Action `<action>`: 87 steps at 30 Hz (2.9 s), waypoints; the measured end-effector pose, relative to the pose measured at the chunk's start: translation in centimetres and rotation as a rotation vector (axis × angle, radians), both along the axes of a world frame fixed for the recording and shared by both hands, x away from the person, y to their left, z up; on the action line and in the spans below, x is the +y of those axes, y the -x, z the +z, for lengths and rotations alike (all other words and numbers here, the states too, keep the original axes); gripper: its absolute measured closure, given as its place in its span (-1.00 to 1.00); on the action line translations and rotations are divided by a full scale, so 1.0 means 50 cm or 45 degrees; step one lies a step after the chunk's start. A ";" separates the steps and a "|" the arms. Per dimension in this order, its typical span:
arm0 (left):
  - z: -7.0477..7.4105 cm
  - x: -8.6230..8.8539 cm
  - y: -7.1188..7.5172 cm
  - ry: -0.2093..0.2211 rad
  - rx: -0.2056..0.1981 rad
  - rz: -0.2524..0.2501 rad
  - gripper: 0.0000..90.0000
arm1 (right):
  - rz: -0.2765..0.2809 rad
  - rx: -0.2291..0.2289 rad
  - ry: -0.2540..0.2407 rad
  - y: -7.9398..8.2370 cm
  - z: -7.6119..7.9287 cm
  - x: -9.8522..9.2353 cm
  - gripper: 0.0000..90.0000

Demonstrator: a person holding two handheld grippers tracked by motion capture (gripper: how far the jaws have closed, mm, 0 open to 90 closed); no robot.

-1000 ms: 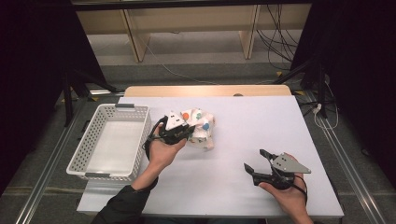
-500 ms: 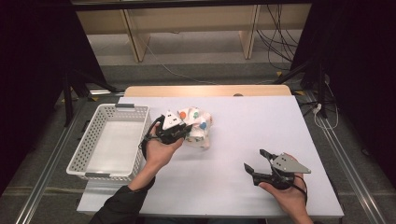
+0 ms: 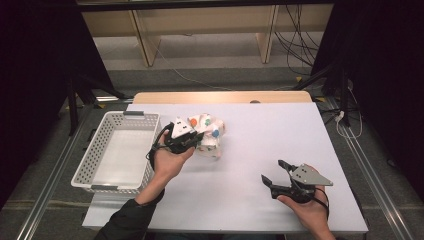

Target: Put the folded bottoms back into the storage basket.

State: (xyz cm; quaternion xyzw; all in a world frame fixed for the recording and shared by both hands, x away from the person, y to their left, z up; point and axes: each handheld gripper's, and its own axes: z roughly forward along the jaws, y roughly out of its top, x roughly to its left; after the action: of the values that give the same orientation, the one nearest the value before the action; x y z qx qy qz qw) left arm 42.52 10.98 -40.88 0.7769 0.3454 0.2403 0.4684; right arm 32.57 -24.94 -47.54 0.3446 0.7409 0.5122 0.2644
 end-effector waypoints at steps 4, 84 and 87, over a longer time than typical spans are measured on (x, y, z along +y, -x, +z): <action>0.003 0.004 0.002 0.005 -0.006 0.004 0.83 | 0.001 -0.005 -0.004 0.000 -0.001 0.001 -0.51; 0.038 0.060 0.023 0.027 -0.044 0.050 0.83 | -0.016 -0.016 0.008 0.000 0.001 -0.001 -0.52; 0.040 0.063 0.023 0.030 -0.047 0.054 0.83 | -0.015 -0.019 0.005 0.000 0.001 -0.001 -0.52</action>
State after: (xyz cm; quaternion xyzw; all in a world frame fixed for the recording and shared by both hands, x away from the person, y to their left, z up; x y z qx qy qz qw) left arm 41.35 14.10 -38.88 0.7592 0.3559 0.2604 0.4787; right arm 32.58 -24.99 -47.52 0.3448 0.7378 0.5118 0.2735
